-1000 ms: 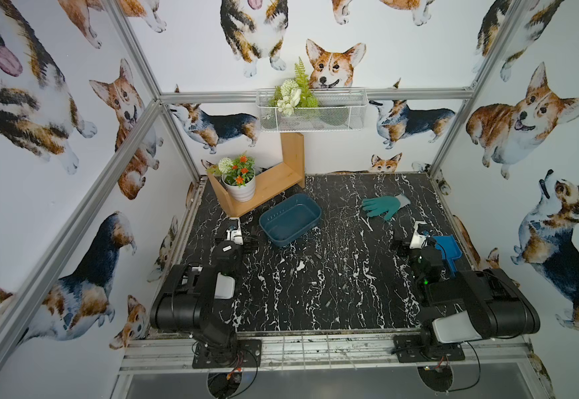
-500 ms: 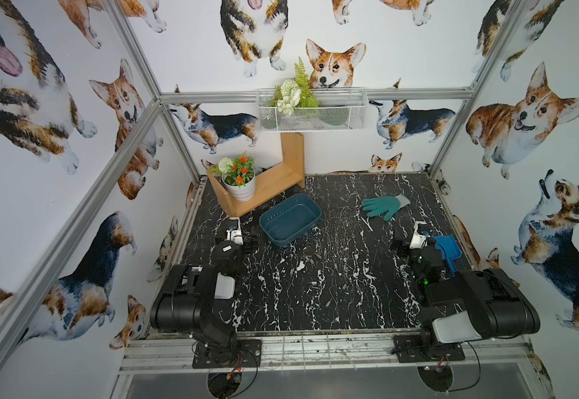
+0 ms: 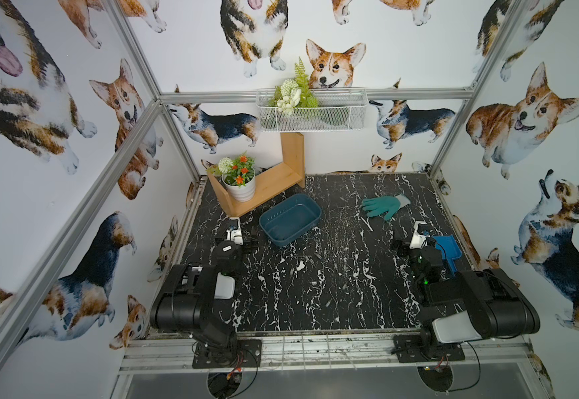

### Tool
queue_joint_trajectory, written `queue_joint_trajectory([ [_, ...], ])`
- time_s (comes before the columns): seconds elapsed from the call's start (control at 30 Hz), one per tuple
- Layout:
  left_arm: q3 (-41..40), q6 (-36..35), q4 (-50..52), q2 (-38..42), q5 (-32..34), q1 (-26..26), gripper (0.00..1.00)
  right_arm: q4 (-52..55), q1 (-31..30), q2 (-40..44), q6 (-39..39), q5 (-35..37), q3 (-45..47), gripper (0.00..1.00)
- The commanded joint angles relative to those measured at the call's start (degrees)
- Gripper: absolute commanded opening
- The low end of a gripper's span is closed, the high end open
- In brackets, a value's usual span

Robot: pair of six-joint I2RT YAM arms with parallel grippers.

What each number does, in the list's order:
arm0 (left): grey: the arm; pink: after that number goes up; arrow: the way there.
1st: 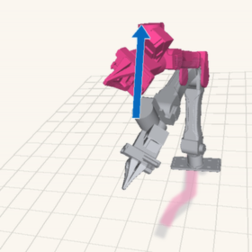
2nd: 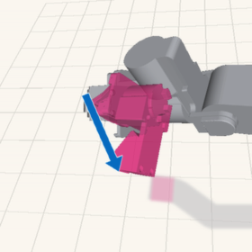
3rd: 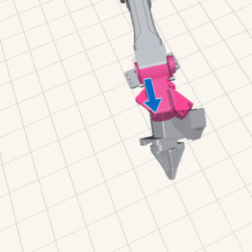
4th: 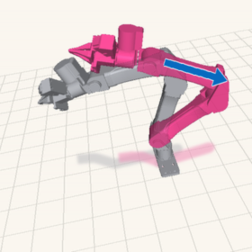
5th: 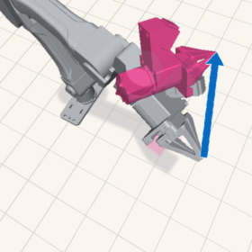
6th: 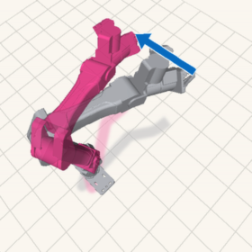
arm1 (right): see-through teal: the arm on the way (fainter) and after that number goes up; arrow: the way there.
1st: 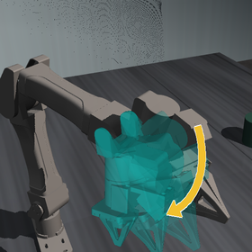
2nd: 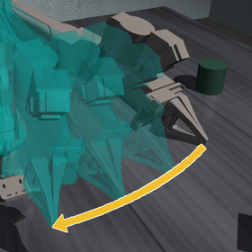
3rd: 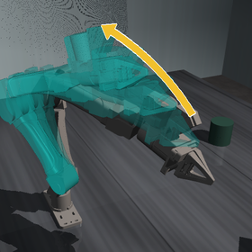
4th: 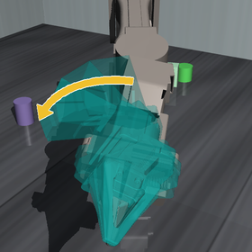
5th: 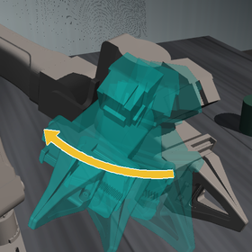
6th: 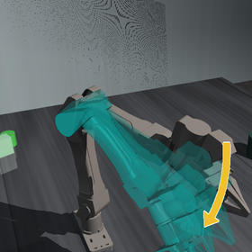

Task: Put the bit on the desktop into the storage box
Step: Pick up the screwdriver bit from the center of the board.

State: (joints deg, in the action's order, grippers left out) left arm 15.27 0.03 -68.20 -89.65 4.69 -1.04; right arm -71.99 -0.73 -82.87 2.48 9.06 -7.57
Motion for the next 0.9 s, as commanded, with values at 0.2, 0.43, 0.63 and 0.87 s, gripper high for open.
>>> queue_joint_trajectory([
  [0.2, 0.12, -0.16, -0.35, -0.09, -0.29, 0.06, 1.0, -0.97, -0.06, -0.1, 0.03, -0.13, -0.34, 1.0],
  [0.43, 0.11, -0.21, -0.35, -0.11, -0.29, 0.03, 1.0, -0.89, 0.02, -0.1, 0.06, -0.21, -0.42, 1.0],
  [0.63, 0.0, -0.28, -0.55, 0.0, -0.21, 0.06, 1.0, -1.5, -0.01, 0.16, 0.19, 0.69, -0.07, 1.0],
  [0.87, -0.07, 1.7, 6.05, 8.09, 5.66, 0.04, 1.0, 13.76, -0.02, 10.15, 1.76, 5.01, -4.5, 1.0],
])
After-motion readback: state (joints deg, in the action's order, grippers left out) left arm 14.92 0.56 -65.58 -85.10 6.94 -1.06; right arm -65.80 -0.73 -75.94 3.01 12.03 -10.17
